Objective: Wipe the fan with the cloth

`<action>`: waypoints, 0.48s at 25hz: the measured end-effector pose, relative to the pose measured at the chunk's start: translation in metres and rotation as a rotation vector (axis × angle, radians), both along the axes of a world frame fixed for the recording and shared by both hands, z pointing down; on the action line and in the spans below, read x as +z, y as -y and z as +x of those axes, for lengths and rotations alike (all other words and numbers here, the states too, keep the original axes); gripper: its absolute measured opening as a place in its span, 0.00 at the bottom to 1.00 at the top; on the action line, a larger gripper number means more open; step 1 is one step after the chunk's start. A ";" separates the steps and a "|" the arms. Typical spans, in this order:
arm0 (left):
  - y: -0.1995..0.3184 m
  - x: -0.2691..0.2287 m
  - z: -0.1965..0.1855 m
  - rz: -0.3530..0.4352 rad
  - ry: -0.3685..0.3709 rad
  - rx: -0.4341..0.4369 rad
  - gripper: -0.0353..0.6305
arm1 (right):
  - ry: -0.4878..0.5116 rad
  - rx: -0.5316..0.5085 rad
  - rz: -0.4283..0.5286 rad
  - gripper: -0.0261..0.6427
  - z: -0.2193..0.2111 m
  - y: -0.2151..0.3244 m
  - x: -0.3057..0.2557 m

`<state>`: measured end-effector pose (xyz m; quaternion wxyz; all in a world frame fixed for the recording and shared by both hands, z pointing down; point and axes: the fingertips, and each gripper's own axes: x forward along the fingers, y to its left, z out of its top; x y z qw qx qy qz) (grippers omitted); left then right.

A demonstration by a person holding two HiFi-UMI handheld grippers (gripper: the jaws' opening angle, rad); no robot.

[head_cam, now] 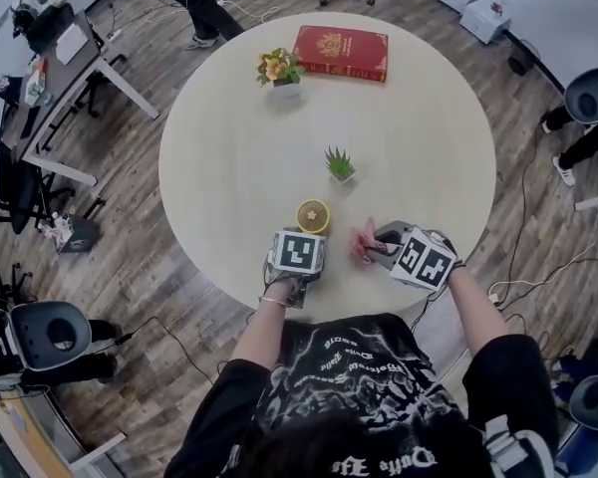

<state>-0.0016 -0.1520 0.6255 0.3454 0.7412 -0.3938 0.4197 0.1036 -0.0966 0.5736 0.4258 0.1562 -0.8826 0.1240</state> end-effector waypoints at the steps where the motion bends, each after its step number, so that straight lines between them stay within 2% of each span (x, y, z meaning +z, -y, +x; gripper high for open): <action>1: 0.000 -0.001 0.002 -0.024 -0.063 -0.042 0.36 | 0.016 0.024 0.000 0.12 0.000 0.001 -0.001; 3: 0.003 -0.004 0.002 -0.059 -0.184 -0.139 0.35 | 0.061 0.082 0.010 0.12 -0.002 0.009 -0.006; 6: 0.013 -0.023 0.002 -0.065 -0.385 -0.286 0.35 | 0.182 0.181 0.013 0.12 -0.008 0.023 -0.027; 7: 0.018 -0.034 0.005 -0.060 -0.483 -0.338 0.35 | 0.236 0.206 0.008 0.12 -0.011 0.026 -0.036; 10: 0.038 -0.078 0.010 -0.033 -0.846 -0.513 0.35 | 0.398 0.235 -0.003 0.12 -0.028 0.028 -0.070; 12: 0.050 -0.107 0.008 0.007 -1.028 -0.598 0.35 | 0.497 0.211 -0.018 0.12 -0.046 0.024 -0.094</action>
